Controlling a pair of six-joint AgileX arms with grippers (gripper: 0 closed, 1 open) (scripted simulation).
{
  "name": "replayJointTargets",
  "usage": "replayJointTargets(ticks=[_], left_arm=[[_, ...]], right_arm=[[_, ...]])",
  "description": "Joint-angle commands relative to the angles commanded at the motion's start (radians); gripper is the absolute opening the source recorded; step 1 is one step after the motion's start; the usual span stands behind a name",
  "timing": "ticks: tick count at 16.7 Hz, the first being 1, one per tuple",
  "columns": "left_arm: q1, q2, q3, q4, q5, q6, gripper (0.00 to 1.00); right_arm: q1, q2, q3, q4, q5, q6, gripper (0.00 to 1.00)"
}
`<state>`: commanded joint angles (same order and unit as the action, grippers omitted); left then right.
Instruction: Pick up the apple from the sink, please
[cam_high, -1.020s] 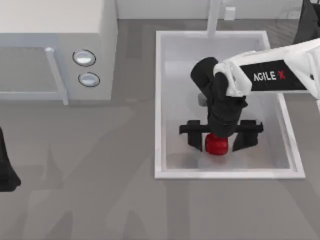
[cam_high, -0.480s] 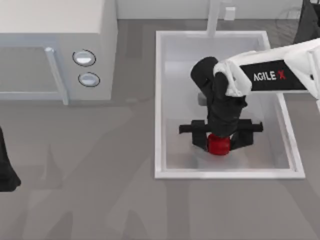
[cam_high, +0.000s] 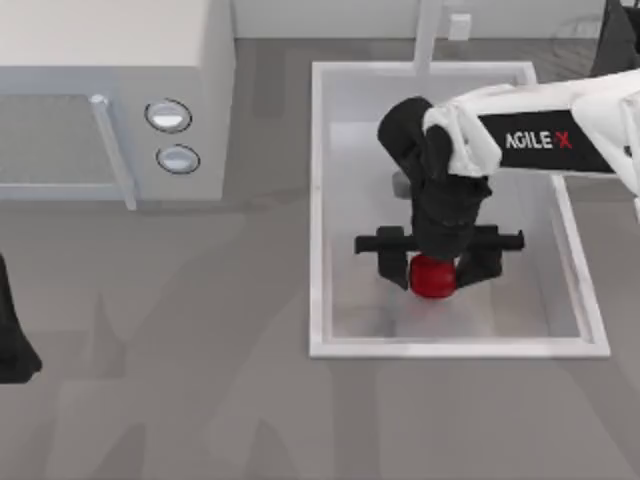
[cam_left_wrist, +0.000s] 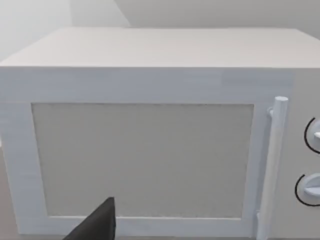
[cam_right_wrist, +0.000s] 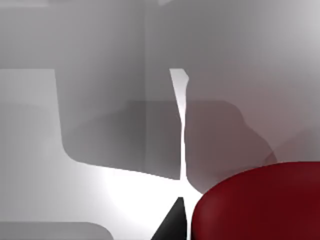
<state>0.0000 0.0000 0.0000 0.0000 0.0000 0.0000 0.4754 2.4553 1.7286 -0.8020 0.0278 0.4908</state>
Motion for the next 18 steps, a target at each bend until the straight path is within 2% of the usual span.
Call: replayJointTargets(ticks=[3,11,14,18], left_arm=[[0.000,0.000,0.000,0.000,0.000,0.000,1.00],[0.000,0.000,0.000,0.000,0.000,0.000,1.00],[0.000,0.000,0.000,0.000,0.000,0.000,1.00],[0.000,0.000,0.000,0.000,0.000,0.000,1.00]], right_arm=[[0.001,-0.009,0.151,-0.162,0.000,0.001,0.00],[-0.003,-0.082,0.639,-0.748,-0.001,-0.004,0.00],[-0.006,-0.107,0.740,-0.853,-0.001,-0.007,0.00],[-0.006,-0.112,0.756,-0.869,-0.002,-0.008,0.00]])
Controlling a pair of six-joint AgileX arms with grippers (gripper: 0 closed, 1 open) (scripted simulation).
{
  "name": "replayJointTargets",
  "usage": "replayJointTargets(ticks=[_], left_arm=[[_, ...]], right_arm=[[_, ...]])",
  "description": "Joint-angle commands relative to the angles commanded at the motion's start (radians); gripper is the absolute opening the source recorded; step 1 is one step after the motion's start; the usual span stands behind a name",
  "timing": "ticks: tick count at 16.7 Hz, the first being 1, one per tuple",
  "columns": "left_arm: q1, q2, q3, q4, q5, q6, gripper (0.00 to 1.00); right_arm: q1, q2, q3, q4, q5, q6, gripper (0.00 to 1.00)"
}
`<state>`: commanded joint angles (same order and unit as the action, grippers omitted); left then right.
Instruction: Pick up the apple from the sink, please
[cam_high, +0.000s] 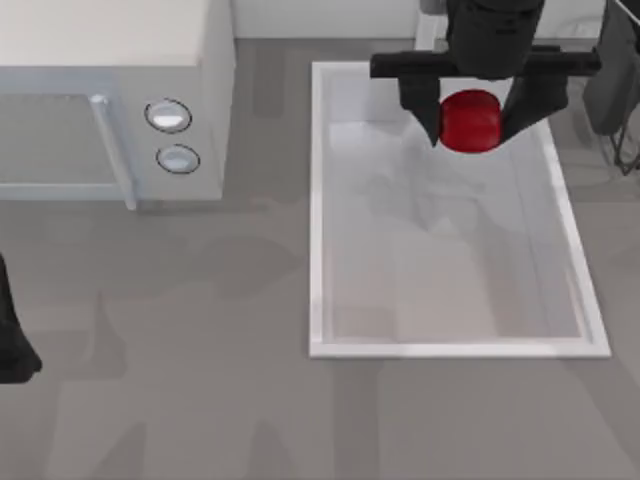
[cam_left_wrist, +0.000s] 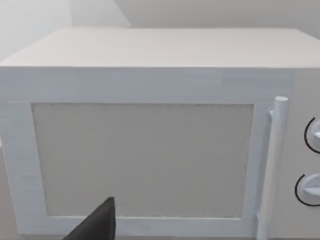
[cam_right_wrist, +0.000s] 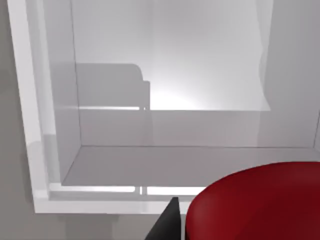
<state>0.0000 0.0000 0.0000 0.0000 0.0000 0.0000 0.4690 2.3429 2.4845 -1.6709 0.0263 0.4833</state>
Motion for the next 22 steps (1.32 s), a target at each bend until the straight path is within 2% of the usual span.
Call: replayJointTargets(ticks=[3,6,17,22], left_arm=[[0.000,0.000,0.000,0.000,0.000,0.000,1.00],[0.000,0.000,0.000,0.000,0.000,0.000,1.00],[0.000,0.000,0.000,0.000,0.000,0.000,1.00],[0.000,0.000,0.000,0.000,0.000,0.000,1.00]], right_arm=[[-0.003,-0.010,-0.015,0.007,-0.001,-0.006,0.00],[-0.054,-0.088,-0.114,0.040,-0.003,-0.057,0.00],[-0.424,-0.641,-0.973,0.266,-0.022,-0.428,0.00],[-0.517,-0.776,-1.138,0.320,-0.026,-0.521,0.00]])
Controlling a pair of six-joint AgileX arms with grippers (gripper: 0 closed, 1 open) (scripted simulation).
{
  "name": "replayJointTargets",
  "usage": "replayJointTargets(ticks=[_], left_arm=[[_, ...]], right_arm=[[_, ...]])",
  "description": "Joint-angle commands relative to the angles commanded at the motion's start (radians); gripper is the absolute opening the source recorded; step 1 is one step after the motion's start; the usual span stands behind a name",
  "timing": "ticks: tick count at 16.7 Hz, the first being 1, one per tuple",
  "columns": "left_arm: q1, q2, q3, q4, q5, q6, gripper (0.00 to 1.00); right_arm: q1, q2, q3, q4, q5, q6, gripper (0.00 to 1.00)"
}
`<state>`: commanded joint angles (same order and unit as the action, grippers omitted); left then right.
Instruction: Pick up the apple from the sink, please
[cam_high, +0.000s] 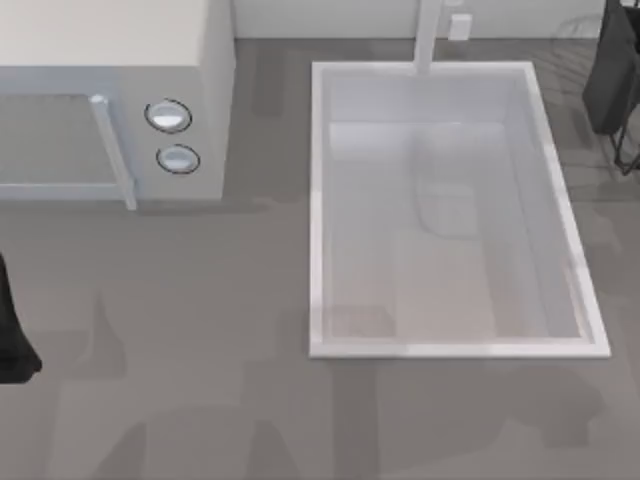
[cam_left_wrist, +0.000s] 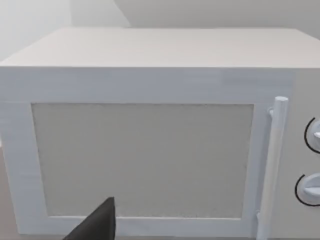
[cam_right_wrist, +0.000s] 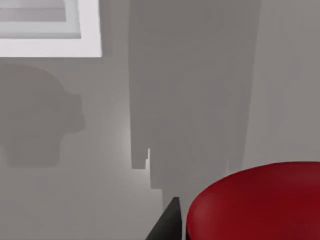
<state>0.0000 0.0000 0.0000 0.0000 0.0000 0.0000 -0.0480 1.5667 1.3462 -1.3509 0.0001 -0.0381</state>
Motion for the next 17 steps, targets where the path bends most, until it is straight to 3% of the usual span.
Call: replayJointTargets(ticks=[7,17], left_arm=[[0.000,0.000,0.000,0.000,0.000,0.000,1.00],[0.000,0.000,0.000,0.000,0.000,0.000,1.00]], right_arm=[[0.003,0.009,-0.038,0.038,0.000,0.002,0.00],[0.004,0.083,-0.358,0.442,0.000,0.005,0.00]])
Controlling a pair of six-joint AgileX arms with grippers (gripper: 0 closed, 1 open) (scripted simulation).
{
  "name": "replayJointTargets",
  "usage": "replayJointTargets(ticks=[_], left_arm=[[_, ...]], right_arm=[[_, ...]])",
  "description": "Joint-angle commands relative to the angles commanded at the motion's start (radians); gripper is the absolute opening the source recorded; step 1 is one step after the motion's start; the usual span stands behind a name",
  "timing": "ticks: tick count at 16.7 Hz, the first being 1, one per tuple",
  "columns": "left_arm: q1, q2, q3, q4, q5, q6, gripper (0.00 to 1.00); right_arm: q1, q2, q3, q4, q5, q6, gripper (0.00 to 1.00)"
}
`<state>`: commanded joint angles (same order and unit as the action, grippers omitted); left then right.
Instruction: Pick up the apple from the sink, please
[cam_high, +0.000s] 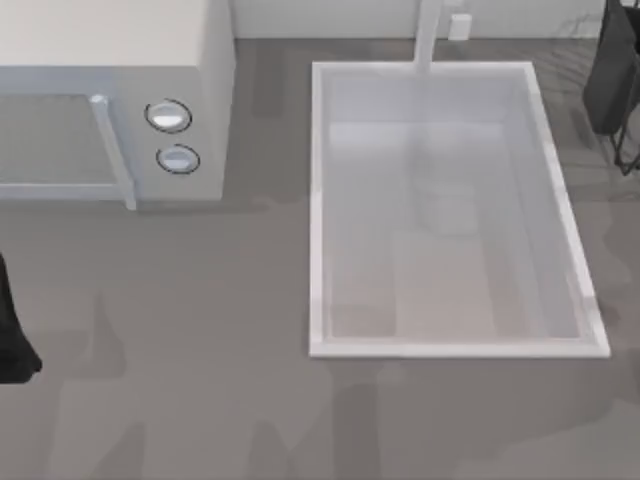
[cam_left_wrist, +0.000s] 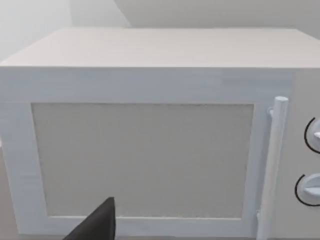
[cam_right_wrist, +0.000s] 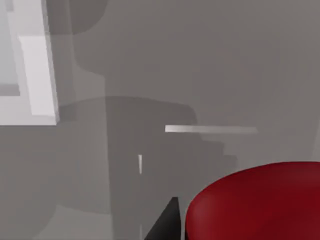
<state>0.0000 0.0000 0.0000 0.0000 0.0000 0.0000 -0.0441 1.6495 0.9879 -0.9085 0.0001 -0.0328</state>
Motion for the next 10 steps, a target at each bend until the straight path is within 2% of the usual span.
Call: replayJointTargets(ticks=[4,10], left_arm=[[0.000,0.000,0.000,0.000,0.000,0.000,1.00],[0.000,0.000,0.000,0.000,0.000,0.000,1.00]], right_arm=[[0.000,0.001,-0.002,0.002,0.000,0.000,0.00],[0.000,0.001,-0.002,0.002,0.000,0.000,0.45]])
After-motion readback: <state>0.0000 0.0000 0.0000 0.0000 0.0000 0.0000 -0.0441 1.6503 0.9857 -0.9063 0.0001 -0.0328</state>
